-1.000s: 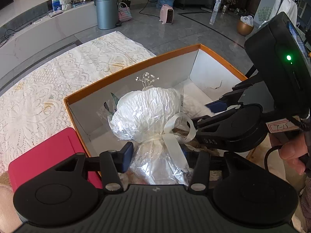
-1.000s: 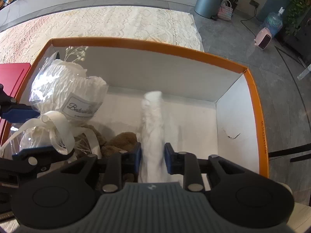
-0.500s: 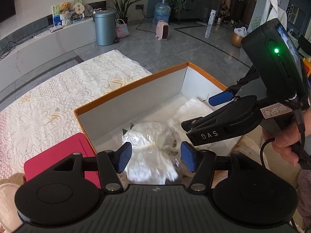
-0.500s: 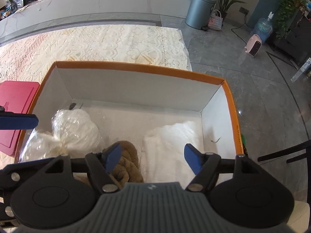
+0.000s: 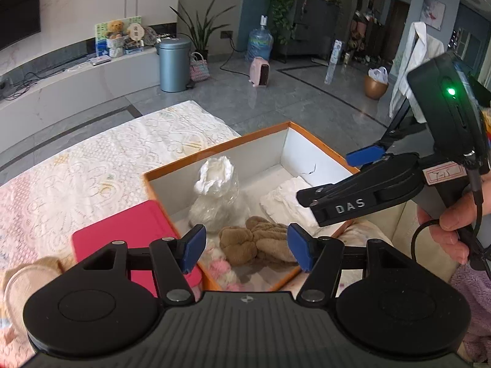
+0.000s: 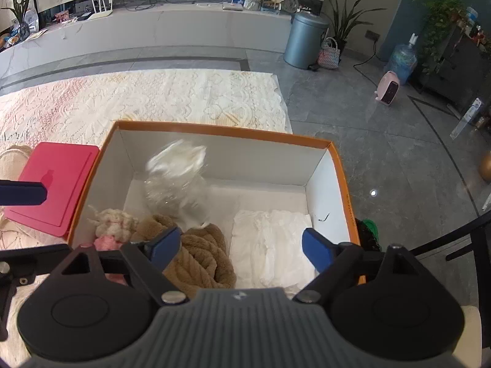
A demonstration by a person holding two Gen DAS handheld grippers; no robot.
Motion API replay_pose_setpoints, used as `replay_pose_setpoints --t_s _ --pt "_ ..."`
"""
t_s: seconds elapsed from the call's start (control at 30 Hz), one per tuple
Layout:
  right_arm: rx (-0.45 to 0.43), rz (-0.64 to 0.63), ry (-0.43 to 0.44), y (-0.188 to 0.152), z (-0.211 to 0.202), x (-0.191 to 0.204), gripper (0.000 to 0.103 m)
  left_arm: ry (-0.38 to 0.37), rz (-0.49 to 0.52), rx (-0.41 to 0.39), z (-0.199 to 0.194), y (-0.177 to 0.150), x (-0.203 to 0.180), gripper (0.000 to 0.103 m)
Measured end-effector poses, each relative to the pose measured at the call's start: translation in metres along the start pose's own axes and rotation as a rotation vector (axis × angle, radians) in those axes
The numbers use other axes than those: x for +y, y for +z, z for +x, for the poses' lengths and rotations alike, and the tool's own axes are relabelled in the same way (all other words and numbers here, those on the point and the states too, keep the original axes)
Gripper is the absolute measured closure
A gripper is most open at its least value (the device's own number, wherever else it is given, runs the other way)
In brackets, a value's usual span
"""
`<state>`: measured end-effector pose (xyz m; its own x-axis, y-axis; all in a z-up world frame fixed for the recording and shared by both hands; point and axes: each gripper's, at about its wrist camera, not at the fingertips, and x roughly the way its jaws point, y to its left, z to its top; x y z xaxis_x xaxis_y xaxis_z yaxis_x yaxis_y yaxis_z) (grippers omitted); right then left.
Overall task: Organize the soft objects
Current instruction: 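Withdraw both tools from the box back over the bed, then move the left tool down to the crocheted orange fruit and the right tool to the beige pad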
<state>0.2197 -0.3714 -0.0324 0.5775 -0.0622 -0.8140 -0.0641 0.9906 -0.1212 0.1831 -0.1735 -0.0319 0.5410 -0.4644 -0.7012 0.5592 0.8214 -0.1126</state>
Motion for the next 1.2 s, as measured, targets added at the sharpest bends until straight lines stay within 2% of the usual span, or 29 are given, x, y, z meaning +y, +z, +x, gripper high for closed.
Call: replay_pose_setpoints --t_s 0.13,0.33,0.6,0.93,1.2 --pt "-0.021 0.009 0.002 -0.009 -0.019 0.013 0.014 0.036 -0.024 -0.024 -0.02 -0.01 0.007 0.031" --pt "-0.111 0.0 0.05 -0.022 -0.053 0.044 0.012 0.079 -0.084 -0.085 -0.054 -0.032 0.027 0.031" --pt "-0.218 -0.047 0.132 -0.039 -0.076 0.109 0.011 0.204 -0.175 -0.13 -0.088 -0.072 0.061 0.031" --pt "-0.27 -0.058 0.248 -0.065 -0.072 0.192 0.01 0.344 -0.306 -0.135 -0.119 -0.133 0.11 0.032" --pt "-0.258 -0.118 0.308 -0.077 -0.056 0.249 0.01 0.43 -0.384 -0.112 -0.134 -0.175 0.139 0.033"
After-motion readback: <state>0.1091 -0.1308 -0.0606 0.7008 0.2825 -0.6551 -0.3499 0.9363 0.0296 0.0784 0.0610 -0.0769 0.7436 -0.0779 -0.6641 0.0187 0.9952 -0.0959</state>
